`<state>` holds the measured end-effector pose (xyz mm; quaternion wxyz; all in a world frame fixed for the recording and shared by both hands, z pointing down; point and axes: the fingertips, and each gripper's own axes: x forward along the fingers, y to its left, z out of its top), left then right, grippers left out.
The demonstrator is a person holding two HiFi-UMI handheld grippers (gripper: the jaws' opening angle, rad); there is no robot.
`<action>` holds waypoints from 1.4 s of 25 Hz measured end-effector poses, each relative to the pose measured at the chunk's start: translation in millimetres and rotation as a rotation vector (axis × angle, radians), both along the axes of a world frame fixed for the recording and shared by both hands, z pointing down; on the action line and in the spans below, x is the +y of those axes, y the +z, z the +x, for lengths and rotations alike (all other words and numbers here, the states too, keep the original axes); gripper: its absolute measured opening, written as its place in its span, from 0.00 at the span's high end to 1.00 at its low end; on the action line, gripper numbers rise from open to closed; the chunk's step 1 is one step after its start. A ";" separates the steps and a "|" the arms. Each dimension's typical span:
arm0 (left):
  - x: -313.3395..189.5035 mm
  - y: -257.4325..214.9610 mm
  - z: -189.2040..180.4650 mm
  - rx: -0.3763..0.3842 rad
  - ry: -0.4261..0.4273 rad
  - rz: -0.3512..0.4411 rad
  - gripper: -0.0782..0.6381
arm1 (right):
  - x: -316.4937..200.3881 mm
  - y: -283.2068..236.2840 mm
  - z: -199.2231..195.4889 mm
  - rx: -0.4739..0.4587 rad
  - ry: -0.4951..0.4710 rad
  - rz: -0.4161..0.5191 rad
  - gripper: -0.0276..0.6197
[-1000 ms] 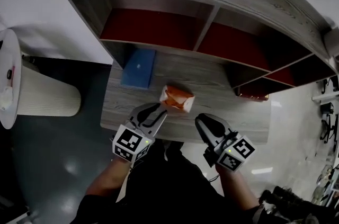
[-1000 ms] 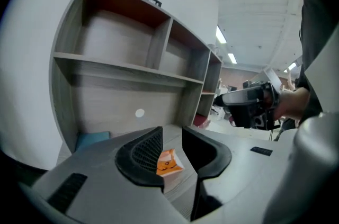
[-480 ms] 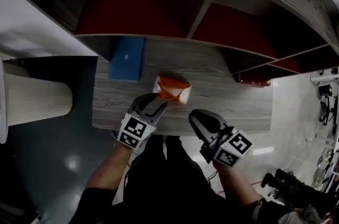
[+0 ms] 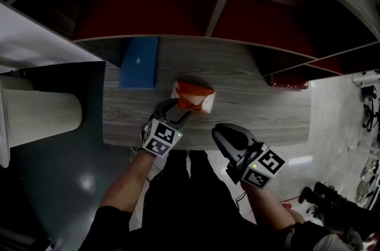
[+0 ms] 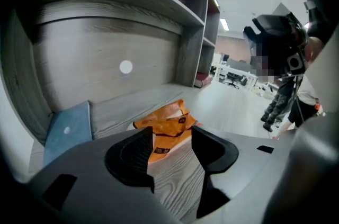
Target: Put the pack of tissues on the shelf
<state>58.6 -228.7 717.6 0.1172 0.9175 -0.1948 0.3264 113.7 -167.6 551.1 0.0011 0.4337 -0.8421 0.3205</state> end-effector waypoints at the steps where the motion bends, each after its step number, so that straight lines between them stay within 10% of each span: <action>1: -0.2 5.0 1.2 -0.018 0.006 0.006 0.57 | 1.2 0.8 1.1 0.001 0.003 -0.002 0.92; 10: -9.9 27.9 10.0 -0.074 -0.004 -0.003 0.57 | 7.1 -0.1 9.5 0.002 0.025 -0.011 0.92; 18: -2.0 18.1 13.6 -0.061 0.025 -0.013 0.78 | 6.8 -16.2 11.3 0.008 0.034 0.007 0.92; 35: 8.8 -106.1 19.5 0.058 0.010 0.089 0.81 | 16.1 -81.8 22.7 0.003 0.083 0.131 0.92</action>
